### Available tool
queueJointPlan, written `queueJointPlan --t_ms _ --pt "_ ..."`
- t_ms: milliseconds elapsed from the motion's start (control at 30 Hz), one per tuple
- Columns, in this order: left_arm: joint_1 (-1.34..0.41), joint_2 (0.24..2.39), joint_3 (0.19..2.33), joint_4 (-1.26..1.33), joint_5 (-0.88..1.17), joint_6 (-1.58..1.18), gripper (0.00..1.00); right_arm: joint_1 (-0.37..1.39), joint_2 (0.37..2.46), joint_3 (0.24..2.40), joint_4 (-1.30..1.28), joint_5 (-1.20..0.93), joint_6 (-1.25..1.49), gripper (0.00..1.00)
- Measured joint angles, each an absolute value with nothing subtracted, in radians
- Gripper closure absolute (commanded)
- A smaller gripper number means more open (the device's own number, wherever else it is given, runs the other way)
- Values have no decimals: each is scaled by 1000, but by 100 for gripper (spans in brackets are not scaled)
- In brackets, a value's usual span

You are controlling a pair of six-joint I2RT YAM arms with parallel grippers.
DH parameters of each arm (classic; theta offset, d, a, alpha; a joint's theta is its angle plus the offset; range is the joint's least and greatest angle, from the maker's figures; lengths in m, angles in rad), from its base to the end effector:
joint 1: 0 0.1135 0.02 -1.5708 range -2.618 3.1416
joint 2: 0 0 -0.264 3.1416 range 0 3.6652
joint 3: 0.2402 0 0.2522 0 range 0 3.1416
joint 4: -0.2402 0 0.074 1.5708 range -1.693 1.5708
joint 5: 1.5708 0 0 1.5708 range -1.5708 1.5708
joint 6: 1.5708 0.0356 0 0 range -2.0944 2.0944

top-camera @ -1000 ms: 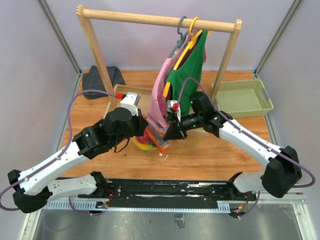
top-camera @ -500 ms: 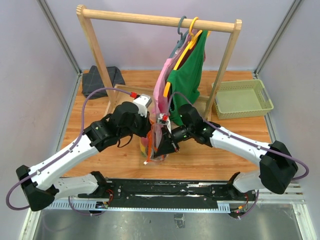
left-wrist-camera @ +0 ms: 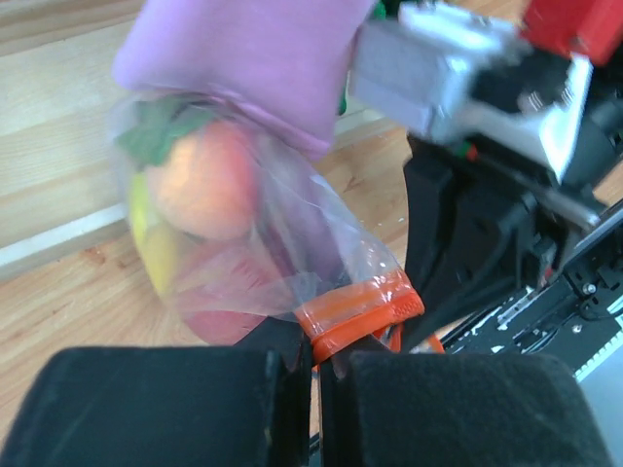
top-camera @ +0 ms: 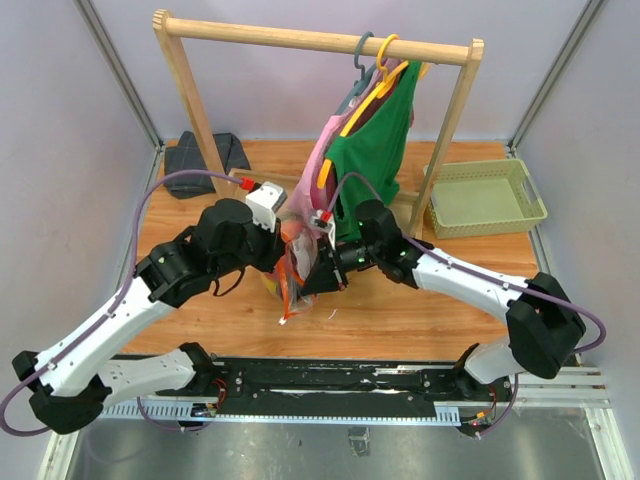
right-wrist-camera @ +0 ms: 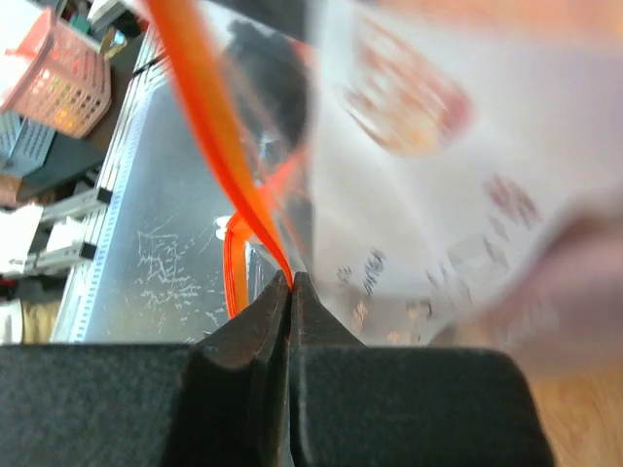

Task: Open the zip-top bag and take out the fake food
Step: Open the zipper of the food storage bag at the center of the board.

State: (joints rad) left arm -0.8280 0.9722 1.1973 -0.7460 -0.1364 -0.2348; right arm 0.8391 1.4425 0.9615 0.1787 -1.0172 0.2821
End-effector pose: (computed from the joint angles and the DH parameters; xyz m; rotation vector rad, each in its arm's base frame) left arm 0.1330 -0.1377 0.3904 0.5405 2.0560 -0.4983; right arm 0.1910 0.2581 0.2876 -1.2955 1.6430 1.6713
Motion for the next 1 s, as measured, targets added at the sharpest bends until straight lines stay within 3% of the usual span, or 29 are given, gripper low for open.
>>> queueJointPlan --t_ms 300,800,1000 --pt "-827 1138 1163 -656 -43 -220 100 670 1442 794 274 -991 403 99" --pt "-826 1290 1022 -306 81 -258 100 577 1380 759 142 -893 347 92" --pt "-823 1273 912 -181 107 -302 100 569 1380 760 93 -881 307 80"
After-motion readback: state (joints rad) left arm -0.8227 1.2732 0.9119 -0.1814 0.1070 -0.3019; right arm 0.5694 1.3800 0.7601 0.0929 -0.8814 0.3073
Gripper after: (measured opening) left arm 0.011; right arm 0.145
